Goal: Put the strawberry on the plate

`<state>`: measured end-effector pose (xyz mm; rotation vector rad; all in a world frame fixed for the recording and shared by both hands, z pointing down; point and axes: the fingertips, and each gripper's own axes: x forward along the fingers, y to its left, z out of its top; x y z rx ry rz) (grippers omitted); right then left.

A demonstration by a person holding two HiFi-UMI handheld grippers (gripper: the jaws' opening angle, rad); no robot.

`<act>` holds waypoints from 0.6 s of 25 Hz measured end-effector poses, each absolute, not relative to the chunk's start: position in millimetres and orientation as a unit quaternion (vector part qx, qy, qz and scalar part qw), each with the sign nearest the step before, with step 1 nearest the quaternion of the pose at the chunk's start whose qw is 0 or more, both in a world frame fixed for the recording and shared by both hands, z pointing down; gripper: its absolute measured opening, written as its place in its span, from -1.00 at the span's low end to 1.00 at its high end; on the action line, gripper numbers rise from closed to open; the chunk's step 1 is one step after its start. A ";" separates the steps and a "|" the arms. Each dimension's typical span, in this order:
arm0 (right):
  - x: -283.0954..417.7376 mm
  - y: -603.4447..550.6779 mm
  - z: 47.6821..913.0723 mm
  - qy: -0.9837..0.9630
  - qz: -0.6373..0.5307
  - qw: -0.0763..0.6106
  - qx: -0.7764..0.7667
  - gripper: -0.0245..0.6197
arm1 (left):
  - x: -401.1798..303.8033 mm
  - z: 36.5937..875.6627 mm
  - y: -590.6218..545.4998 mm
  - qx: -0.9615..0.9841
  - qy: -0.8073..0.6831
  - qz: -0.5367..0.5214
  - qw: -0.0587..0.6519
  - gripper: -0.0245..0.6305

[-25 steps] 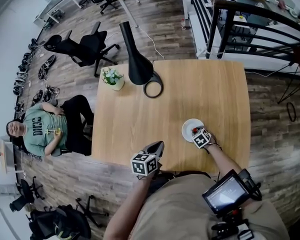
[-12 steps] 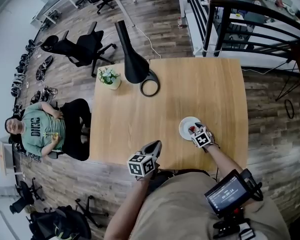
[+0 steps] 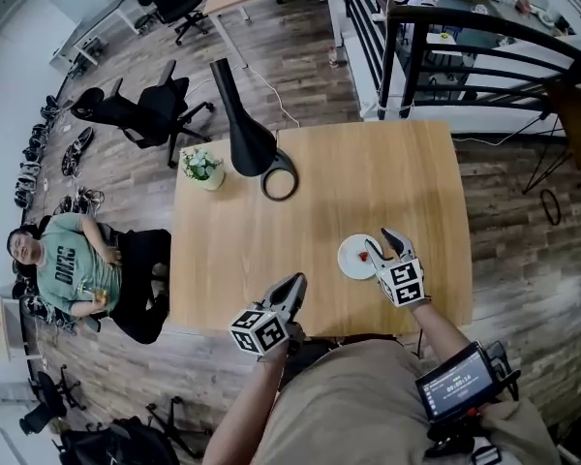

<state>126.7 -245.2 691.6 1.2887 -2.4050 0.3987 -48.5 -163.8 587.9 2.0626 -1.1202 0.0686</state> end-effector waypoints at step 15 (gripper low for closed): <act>137.8 -208.5 446.7 -0.848 0.001 0.061 0.526 -0.34 | -67.3 447.8 -187.4 0.873 -0.397 -0.064 0.277 -0.91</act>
